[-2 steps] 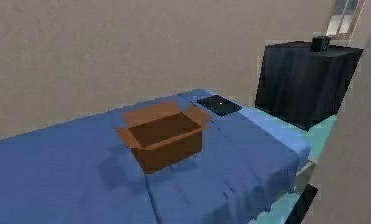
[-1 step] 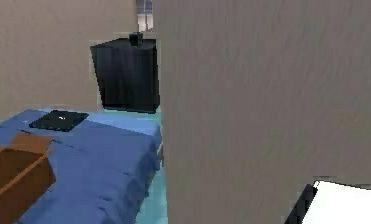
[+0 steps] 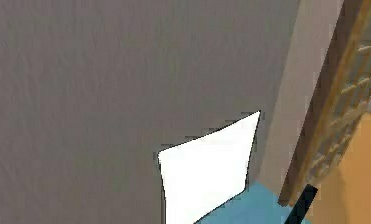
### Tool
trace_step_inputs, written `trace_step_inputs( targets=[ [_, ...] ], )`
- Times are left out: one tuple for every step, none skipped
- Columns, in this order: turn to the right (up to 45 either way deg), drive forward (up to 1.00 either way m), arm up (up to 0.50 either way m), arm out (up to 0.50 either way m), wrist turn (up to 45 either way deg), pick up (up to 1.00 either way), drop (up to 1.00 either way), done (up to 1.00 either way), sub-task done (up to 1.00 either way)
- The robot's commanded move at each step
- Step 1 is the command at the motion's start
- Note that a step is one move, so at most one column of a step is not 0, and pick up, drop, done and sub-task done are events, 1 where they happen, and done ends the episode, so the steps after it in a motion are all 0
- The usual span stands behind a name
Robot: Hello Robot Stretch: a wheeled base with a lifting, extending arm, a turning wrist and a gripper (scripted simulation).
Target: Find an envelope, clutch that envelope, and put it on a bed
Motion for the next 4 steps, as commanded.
trace_step_inputs(
  targets=[
    [42.0, 0.00, 0.00, 0.00, 0.0, 0.00, 0.00, 0.00, 0.00],
    [-45.0, 0.00, 0.00, 0.00, 0.0, 0.00, 0.00, 0.00, 0.00],
    [-45.0, 0.00, 0.00, 0.00, 0.0, 0.00, 0.00, 0.00, 0.00],
    [-45.0, 0.00, 0.00, 0.00, 0.0, 0.00, 0.00, 0.00, 0.00]
  ],
)
